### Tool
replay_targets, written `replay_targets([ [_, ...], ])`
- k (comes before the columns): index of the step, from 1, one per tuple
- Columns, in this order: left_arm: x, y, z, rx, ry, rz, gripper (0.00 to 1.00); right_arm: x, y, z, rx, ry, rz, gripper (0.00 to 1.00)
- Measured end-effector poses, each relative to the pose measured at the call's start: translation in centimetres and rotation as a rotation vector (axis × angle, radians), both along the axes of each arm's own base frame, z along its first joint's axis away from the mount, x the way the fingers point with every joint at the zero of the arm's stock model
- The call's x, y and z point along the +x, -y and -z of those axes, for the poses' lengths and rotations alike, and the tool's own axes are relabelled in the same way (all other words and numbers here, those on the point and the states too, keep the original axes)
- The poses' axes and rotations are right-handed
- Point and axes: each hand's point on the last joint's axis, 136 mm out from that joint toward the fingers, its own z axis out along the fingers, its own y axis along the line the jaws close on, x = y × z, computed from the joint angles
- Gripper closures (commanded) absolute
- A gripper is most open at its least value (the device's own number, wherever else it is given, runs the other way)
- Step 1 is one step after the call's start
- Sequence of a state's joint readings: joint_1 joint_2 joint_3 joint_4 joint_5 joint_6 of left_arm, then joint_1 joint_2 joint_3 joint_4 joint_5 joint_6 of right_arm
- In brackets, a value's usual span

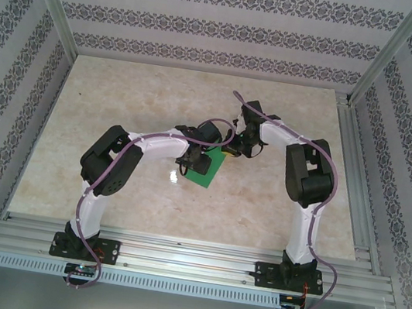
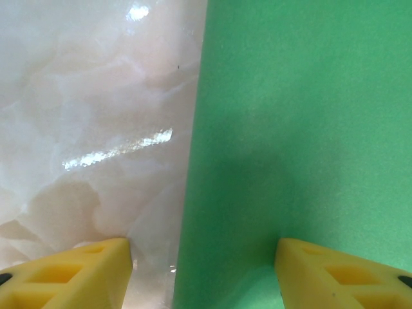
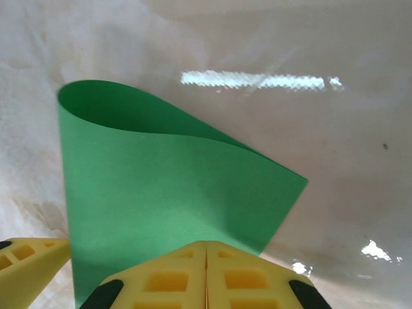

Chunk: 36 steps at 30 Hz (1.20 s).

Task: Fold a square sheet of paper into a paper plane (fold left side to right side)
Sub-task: Hold the square sheet of paper at the center of the table.

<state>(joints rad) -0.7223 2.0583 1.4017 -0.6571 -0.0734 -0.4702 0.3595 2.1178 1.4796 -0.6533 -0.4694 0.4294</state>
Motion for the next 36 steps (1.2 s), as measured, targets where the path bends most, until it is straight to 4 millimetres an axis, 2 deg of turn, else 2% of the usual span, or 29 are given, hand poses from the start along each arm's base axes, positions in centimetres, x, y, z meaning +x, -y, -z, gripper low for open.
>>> replay_targets([
  [4, 0.0, 0.0, 0.0, -0.001, 0.0, -0.003, 0.38, -0.3, 0.1, 0.9, -0.007, -0.021, -0.001, 0.93],
  [15, 0.0, 0.4, -0.9, -0.029, 0.003, 0.003, 0.3, -0.2, 0.4, 1.0, -0.03, -0.016, -0.003, 0.94],
  [20, -0.4, 1.2, -1.7, -0.121, -0.039, 0.011, 0.25, -0.2, 0.4, 1.0, -0.046, -0.01, -0.006, 0.94],
  [23, -0.9, 1.7, -3.1, -0.192, -0.061, 0.022, 0.25, -0.2, 0.5, 1.0, -0.048, -0.011, -0.006, 0.94],
  [26, -0.7, 2.4, -6.1, -0.274, -0.03, 0.035, 0.29, -0.2, 0.4, 1.0, -0.052, -0.012, -0.008, 0.94],
  [30, -0.2, 3.1, -9.4, -0.357, 0.025, 0.051, 0.41, -0.1, 0.5, 1.0, -0.058, -0.015, -0.014, 0.94],
  [32, 0.0, 3.6, -10.0, -0.388, 0.033, 0.056, 0.47, -0.2, 0.5, 1.0, -0.059, -0.015, -0.017, 0.94],
  [36, 0.3, 4.4, -9.8, -0.441, 0.016, 0.061, 0.56, -0.2, 0.5, 1.0, -0.06, -0.013, -0.023, 0.94],
])
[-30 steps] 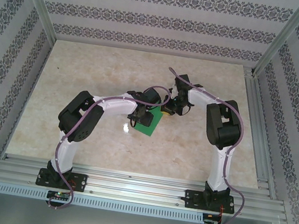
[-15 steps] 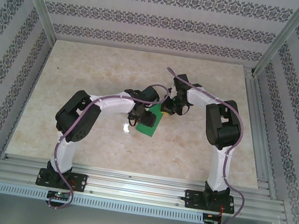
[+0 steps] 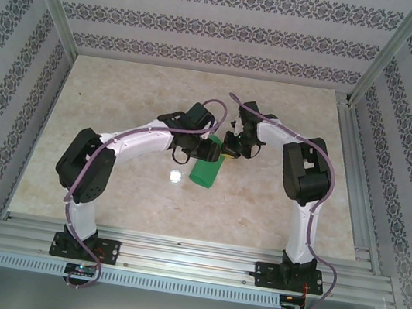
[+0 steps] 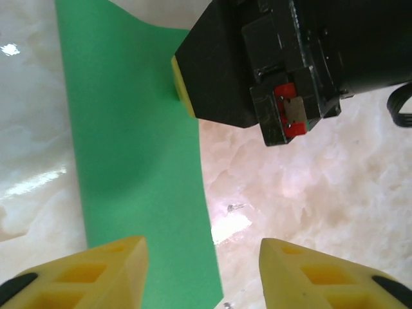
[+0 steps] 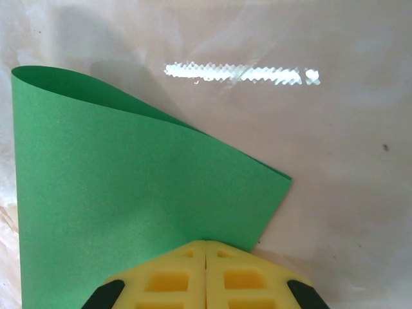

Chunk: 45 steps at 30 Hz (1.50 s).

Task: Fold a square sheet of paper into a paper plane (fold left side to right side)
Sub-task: Hold the square sheet of paper at the center of the table, then first fold the square sheet of paper in half at the center of the table.

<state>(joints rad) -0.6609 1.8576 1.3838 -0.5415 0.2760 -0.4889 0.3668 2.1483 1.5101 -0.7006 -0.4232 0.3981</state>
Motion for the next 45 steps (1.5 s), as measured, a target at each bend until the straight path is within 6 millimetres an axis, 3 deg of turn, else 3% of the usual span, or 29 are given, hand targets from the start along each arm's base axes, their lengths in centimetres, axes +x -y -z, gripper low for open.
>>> replay_targets([
  [7, 0.9, 0.6, 3.1, -0.041, -0.075, -0.006, 0.57, 0.0, 0.0, 0.0, 0.0, 0.001, -0.001, 0.94],
  [14, 1.5, 0.5, 4.5, -0.052, -0.095, -0.019, 0.58, 0.0, -0.1, 0.0, -0.006, -0.003, -0.007, 0.94],
  [23, 0.2, -0.7, 7.2, -0.007, -0.142, -0.027, 0.59, 0.0, 0.0, 0.0, -0.033, 0.002, -0.011, 0.94],
  [45, -0.2, -2.0, 7.8, -0.041, -0.094, -0.044, 0.59, 0.1, 0.1, 0.0, -0.046, -0.004, -0.027, 0.94],
])
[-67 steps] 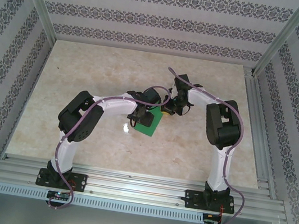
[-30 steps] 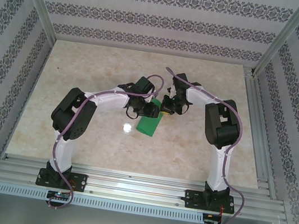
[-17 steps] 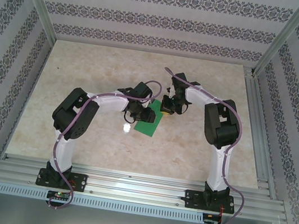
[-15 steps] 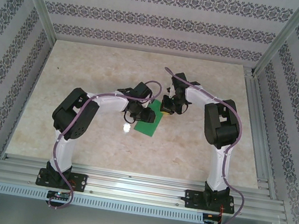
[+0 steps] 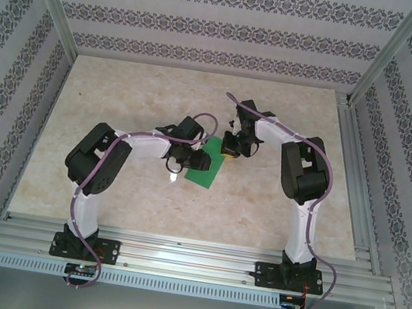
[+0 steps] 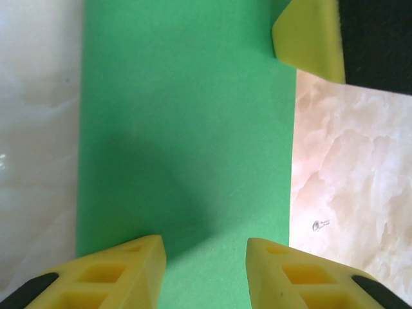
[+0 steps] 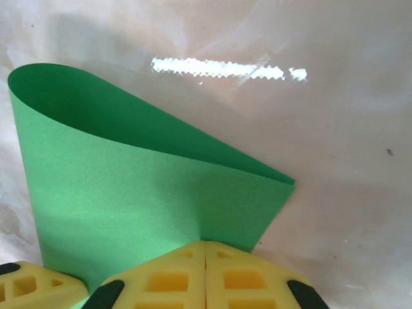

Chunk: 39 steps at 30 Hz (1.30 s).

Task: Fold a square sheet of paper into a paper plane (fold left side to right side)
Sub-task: First fold the square sheet of paper in half at the center of the table.

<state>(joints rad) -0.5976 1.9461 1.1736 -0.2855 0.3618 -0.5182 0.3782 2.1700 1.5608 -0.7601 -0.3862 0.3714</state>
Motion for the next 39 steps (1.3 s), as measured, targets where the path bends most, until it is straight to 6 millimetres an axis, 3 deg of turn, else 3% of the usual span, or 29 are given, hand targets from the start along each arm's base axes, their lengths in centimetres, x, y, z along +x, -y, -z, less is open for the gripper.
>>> replay_targets([
  [12, -1.4, -2.0, 0.0, -0.006, -0.002, -0.018, 0.58, 0.0, 0.0, 0.0, -0.003, -0.006, 0.0, 0.94],
  [27, -6.1, -4.9, -0.7, -0.037, -0.085, -0.014, 0.57, 0.0, 0.0, 0.0, -0.007, -0.006, -0.001, 0.94],
  [31, -5.6, -5.5, -2.7, -0.076, -0.064, -0.032, 0.57, 0.0, 0.0, 0.0, -0.007, -0.005, -0.001, 0.94],
  [34, -4.4, -5.5, -4.7, -0.125, -0.033, -0.045, 0.64, 0.0, 0.0, 0.0, -0.008, -0.006, -0.003, 0.94],
  [39, -1.5, -3.0, -7.1, -0.222, -0.001, -0.018, 0.72, 0.0, 0.0, 0.0, -0.008, -0.006, -0.004, 0.94],
])
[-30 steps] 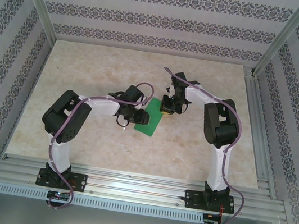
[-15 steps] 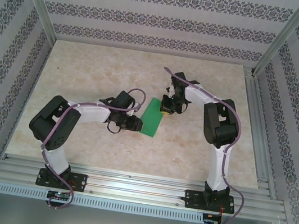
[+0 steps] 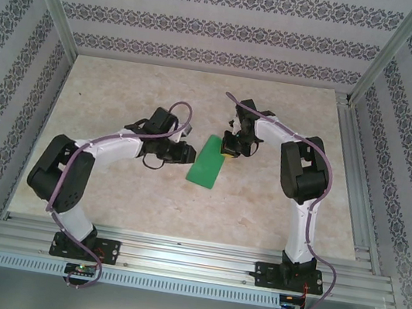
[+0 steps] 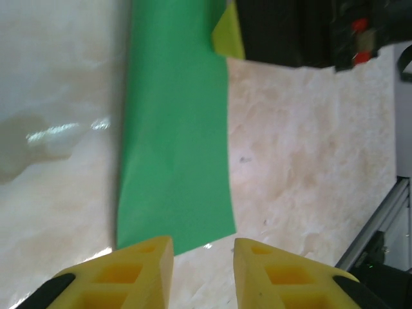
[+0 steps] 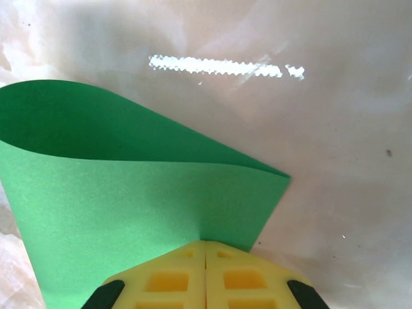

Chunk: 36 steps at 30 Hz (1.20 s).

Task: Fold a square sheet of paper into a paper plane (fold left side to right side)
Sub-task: First fold the square sheet of paper in half at the center of the table, then hold the square sheet of paper at the center of the table.

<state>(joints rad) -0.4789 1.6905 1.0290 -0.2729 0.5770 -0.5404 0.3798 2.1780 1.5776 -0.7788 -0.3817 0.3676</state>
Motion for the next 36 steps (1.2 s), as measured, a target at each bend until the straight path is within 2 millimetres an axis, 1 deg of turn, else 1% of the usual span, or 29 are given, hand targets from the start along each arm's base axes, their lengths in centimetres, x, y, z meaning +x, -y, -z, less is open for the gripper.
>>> replay_targets([
  [2, 0.9, 0.9, 0.1, -0.029, -0.001, 0.009, 0.72, 0.0, 0.0, 0.0, 0.0, 0.0, 0.0, 0.94],
  [4, 1.1, 1.5, 0.9, -0.044, -0.018, 0.017, 0.73, 0.0, 0.0, 0.0, 0.0, 0.0, 0.0, 0.94],
  [7, 0.9, 2.1, 3.0, -0.038, -0.067, 0.028, 0.74, 0.0, 0.0, 0.0, 0.0, -0.001, 0.0, 0.94],
  [8, 0.7, 2.1, 3.8, -0.032, -0.085, 0.026, 0.74, 0.0, 0.0, 0.0, 0.0, 0.0, 0.0, 0.94],
  [11, 0.4, 2.0, 5.1, -0.012, -0.112, 0.021, 0.74, 0.0, 0.0, 0.0, -0.001, -0.002, 0.0, 0.94],
  [19, 0.1, 1.1, 7.1, 0.044, -0.13, -0.005, 0.74, 0.0, 0.0, 0.0, -0.002, -0.005, -0.002, 0.93],
  [29, 0.1, 0.9, 7.4, 0.051, -0.102, 0.005, 0.75, 0.2, 0.0, -0.4, -0.015, 0.015, -0.004, 0.9],
  [31, 0.0, 0.9, 7.4, 0.053, -0.097, 0.007, 0.75, 0.4, 0.0, -1.2, -0.012, 0.032, 0.003, 0.9],
  [33, 0.0, 1.0, 7.4, 0.059, -0.092, 0.007, 0.75, 0.8, -0.3, -2.3, 0.006, 0.06, 0.015, 0.92],
  [36, 0.1, 1.0, 7.5, 0.063, -0.088, 0.007, 0.75, 1.4, -1.3, -4.3, 0.06, 0.114, 0.04, 0.94],
])
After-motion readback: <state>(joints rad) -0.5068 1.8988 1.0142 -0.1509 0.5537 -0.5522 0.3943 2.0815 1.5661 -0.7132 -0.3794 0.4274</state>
